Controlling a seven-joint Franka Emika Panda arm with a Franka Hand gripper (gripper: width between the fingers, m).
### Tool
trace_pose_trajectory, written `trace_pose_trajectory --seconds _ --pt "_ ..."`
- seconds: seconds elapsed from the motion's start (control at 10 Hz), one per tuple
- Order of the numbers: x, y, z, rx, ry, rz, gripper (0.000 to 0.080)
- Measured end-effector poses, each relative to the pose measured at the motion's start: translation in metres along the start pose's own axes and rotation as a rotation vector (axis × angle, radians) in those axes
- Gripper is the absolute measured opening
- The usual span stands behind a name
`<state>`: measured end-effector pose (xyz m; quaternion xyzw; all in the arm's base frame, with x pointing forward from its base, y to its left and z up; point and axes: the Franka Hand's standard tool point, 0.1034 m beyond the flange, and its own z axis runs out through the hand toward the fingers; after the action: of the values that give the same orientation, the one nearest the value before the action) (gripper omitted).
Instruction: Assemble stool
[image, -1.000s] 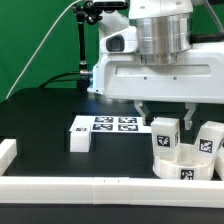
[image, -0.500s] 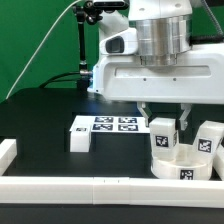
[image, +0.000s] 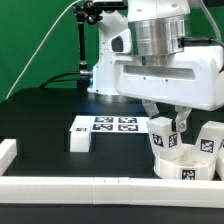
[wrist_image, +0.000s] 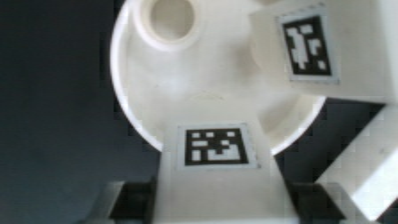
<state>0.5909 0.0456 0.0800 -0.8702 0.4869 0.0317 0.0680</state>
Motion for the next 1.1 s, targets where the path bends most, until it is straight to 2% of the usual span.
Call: trace_pose_trajectory --seconds 0.1,0.4,0.5,1.1 --pt "-0.0005 -0.0015 0.0002 0.014 -0.001 0.117 0.0337" --pt "-0.0052 -0.0046 0.0010 0.031 -0.013 0.440 0.0337" --pt "-0.0069 -0.0070 0.0014 0.046 -0.025 0.593 0.0338" --pt "-0.0068 -0.0110 0.0014 0.065 -0.047 0.910 0.0338"
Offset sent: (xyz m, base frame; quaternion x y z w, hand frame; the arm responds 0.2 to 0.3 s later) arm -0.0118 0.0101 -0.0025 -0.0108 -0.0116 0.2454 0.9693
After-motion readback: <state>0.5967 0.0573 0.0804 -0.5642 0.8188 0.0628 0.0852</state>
